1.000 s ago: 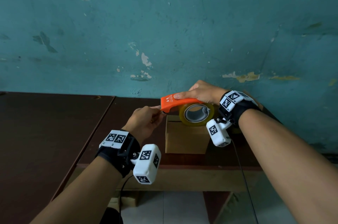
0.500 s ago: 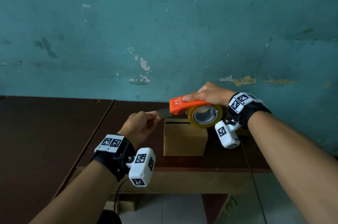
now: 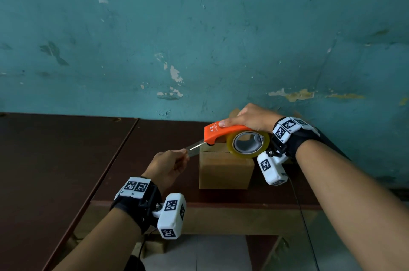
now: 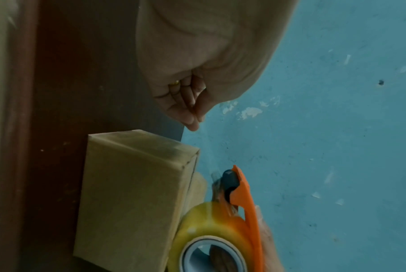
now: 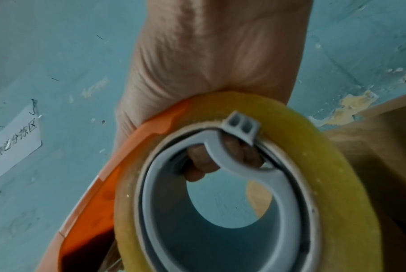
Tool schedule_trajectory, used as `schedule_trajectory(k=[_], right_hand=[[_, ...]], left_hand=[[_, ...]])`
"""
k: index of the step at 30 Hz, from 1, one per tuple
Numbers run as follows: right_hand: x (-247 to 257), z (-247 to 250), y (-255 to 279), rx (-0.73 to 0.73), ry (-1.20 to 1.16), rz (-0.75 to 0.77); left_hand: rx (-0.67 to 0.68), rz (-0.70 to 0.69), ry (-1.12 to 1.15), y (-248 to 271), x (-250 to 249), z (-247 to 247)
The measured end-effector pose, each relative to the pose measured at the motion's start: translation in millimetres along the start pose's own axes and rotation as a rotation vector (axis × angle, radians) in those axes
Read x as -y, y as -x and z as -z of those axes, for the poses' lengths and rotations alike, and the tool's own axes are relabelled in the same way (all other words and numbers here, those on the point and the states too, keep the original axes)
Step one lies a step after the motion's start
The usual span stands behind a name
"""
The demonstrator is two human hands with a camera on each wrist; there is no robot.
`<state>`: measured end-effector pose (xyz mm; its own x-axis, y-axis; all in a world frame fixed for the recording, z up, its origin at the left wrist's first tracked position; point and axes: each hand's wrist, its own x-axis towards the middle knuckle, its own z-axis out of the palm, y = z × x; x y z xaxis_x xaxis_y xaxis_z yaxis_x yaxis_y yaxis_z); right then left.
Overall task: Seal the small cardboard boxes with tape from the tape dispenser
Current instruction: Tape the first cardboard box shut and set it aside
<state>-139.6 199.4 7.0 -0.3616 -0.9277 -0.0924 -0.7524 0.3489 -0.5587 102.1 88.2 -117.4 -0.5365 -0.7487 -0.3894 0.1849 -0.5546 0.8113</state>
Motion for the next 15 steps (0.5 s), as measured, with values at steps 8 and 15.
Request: schedule_trajectory(k=[8,15], right_hand=[[-4.3,-2.6,-4.7,-0.03,-0.005,-0.016],[-5.8,-3.1,-3.9,-0.049,-0.017,-0.003]], left_hand=[[0.022,0.048,-0.014,-4.2,17.2,-5.3],[0.024,0.026,-0.029,-8.1,29.8,-12.2]])
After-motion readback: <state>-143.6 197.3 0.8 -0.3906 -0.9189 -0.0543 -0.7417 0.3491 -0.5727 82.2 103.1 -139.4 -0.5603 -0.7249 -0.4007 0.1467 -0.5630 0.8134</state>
